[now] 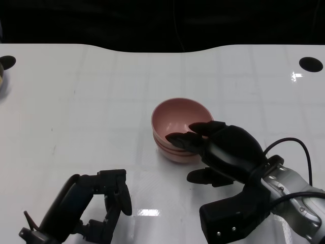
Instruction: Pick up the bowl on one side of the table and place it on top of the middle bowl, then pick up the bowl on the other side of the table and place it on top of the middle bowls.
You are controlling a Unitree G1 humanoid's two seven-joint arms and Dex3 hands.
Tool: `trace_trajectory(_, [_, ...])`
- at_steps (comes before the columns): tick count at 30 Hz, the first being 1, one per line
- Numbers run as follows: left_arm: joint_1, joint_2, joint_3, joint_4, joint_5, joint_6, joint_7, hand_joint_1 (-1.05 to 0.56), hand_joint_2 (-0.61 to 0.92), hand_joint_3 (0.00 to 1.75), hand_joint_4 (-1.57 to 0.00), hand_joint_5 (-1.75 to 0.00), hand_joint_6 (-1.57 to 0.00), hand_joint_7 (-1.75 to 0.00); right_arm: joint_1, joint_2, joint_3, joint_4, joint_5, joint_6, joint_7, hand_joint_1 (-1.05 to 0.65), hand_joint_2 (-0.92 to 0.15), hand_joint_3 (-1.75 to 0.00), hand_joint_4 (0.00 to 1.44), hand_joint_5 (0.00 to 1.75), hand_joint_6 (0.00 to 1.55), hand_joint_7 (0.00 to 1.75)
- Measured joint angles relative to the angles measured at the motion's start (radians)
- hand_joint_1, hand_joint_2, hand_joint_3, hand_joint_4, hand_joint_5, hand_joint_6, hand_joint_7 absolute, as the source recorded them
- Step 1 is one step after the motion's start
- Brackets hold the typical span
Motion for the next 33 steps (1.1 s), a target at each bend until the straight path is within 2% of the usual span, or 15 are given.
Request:
trace_trajectory(6, [0.000, 0.000, 0.000, 0.003, 0.001, 0.000, 0.000, 0.01, 0.19, 1.67, -0.95, -1.70, -0.92, -1.45, 0.000, 0.024, -0.004, 0.011, 0.013, -0.012, -0.075, -0.64, -0.92, -0.28, 0.14, 0.00, 0.14, 0.00])
trace_trajectory(14, [-0.002, 0.000, 0.000, 0.002, 0.003, 0.000, 0.000, 0.00, 0.19, 1.68, -0.96, -1.69, -0.93, -1.44, 0.072, -0.002, -0.069, -0.123, 0.071, -0.022, -0.074, -0.60, -0.92, -0.25, 0.19, 0.04, 0.20, 0.03])
trace_trajectory(18, [-0.002, 0.001, 0.000, 0.003, 0.002, 0.000, 0.000, 0.00, 0.20, 1.67, -0.96, -1.68, -0.93, -1.43, 0.141, -0.035, -0.100, -0.147, 0.112, -0.092, -0.093, -0.54, -0.92, -0.16, 0.26, 0.09, 0.27, 0.06])
trace_trajectory(23, [-0.003, 0.001, 0.000, 0.003, 0.002, 0.000, -0.001, -0.01, 0.20, 1.67, -0.96, -1.68, -0.93, -1.44, 0.223, -0.061, -0.155, -0.172, 0.215, -0.227, -0.099, -0.45, -0.92, -0.16, 0.34, 0.16, 0.35, 0.09])
trace_trajectory(27, [-0.003, 0.002, 0.000, 0.003, 0.001, 0.000, -0.001, 0.00, 0.20, 1.67, -0.96, -1.69, -0.93, -1.44, 0.281, -0.065, -0.202, -0.182, 0.289, -0.319, -0.110, -0.39, -0.92, -0.12, 0.41, 0.33, 0.48, 0.13])
trace_trajectory(29, [-0.003, 0.002, 0.000, 0.003, 0.002, 0.000, -0.001, 0.00, 0.20, 1.67, -0.96, -1.69, -0.93, -1.44, 0.311, -0.065, -0.220, -0.191, 0.322, -0.352, -0.109, -0.36, -0.92, -0.09, 0.34, 0.59, 0.55, 0.13])
trace_trajectory(33, [-0.003, 0.003, 0.000, 0.000, 0.006, 0.001, -0.001, 0.00, 0.19, 1.68, -0.94, -1.72, -0.92, -1.45, 0.376, -0.063, -0.256, -0.230, 0.394, -0.405, -0.092, -0.32, -0.92, -0.08, 0.41, 0.91, 0.74, 0.23])
